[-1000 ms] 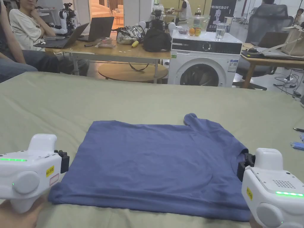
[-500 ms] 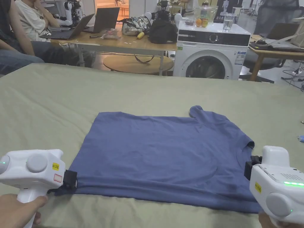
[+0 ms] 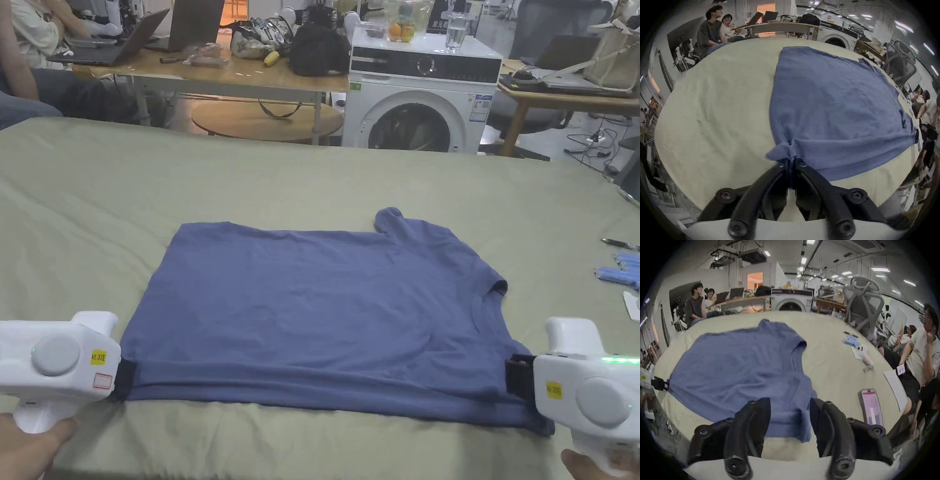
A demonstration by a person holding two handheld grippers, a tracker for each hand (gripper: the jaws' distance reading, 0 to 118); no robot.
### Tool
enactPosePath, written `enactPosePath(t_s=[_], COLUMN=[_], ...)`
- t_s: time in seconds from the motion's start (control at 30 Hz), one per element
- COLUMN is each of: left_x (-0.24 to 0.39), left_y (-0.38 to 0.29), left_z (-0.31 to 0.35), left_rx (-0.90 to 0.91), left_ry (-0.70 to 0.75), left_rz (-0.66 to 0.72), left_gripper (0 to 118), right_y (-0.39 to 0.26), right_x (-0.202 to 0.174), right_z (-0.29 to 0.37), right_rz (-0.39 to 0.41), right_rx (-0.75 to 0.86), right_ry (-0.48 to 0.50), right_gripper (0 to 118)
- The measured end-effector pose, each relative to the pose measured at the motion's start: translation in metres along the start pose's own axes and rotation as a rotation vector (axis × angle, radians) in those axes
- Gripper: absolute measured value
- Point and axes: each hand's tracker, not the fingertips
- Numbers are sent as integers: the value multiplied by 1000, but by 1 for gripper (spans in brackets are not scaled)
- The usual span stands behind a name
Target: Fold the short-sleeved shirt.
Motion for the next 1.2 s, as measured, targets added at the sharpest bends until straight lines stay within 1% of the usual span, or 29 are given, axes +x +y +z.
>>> enactPosePath(t_s=[0.1,0.17,0.2,0.23,0.27,0.3,0.33,0.4,0.43,0.5,0.57,0.7,0.73,0.83,0.9,1.1,1.2], left_x=[-5,-7,-7,-7,-8,-9,-9,-12,-13,-13,-13,-10,-10,-9,-9,-16,-17], left_y=[-1,-2,-2,-2,-2,-3,-3,-3,-4,-4,-1,18,24,47,64,129,157], left_z=[1,3,2,2,3,5,4,5,7,10,17,31,34,36,34,13,-6], left_rx=[8,12,15,16,20,25,30,47,65,90,126,215,241,269,279,293,275], left_ry=[-16,-25,-26,-26,-26,-28,-32,-43,-51,-54,-57,-91,-96,-103,-99,-102,-102], left_rz=[19,30,33,32,30,32,33,52,60,67,62,72,75,78,84,98,99], left_gripper=[2,2,2,1,2,2,2,2,1,2,2,1,2,2,2,2,2], right_y=[-12,-19,-21,-21,-20,-19,-18,-19,-20,-21,-16,8,16,44,64,126,151], right_x=[-8,-12,-13,-16,-17,-17,-16,-15,-10,-3,2,1,0,-2,-2,-6,-10], right_z=[-21,-36,-39,-35,-29,-27,-27,-27,-27,-25,-19,-1,1,0,-4,-40,-71], right_rz=[19,12,8,9,12,15,14,14,7,-43,-69,-80,-70,-69,-86,-77,-71], right_rx=[-114,-182,-198,-162,-136,-140,-147,-151,-142,-132,-91,10,19,62,86,108,109], right_ry=[26,30,26,18,5,17,50,42,60,86,96,103,97,88,86,77,71], right_gripper=[50,47,43,38,30,15,9,6,4,3,2,2,2,2,2,2,2])
